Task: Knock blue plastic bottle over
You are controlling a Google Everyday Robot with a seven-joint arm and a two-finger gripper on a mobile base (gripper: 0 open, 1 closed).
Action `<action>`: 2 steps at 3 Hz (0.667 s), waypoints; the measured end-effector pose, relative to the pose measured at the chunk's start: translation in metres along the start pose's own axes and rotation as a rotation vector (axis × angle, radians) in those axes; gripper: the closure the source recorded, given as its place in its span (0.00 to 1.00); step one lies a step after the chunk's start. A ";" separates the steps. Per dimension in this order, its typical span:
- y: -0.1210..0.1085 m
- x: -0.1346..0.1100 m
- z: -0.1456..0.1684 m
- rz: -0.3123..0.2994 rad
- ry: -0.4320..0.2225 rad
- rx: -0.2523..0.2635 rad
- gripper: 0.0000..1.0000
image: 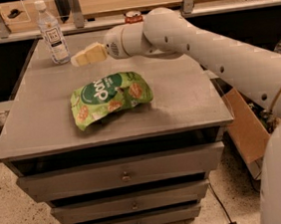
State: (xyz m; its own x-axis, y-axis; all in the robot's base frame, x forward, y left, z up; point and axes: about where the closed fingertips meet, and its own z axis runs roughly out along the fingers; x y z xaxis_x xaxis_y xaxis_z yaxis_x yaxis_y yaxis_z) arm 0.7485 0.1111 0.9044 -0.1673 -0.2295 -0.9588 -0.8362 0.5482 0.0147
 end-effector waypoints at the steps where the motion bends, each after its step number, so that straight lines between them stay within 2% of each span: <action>1: -0.001 -0.005 0.020 -0.010 -0.031 -0.016 0.00; 2: -0.004 -0.014 0.045 -0.022 -0.020 -0.062 0.00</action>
Offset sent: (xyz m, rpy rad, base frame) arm 0.0498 0.0581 0.0099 -0.0141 0.0002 0.1567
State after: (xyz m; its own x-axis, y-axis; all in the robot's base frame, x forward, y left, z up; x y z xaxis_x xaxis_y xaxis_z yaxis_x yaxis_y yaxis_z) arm 0.7778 0.1481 0.9048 -0.1385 -0.2248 -0.9645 -0.8706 0.4919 0.0104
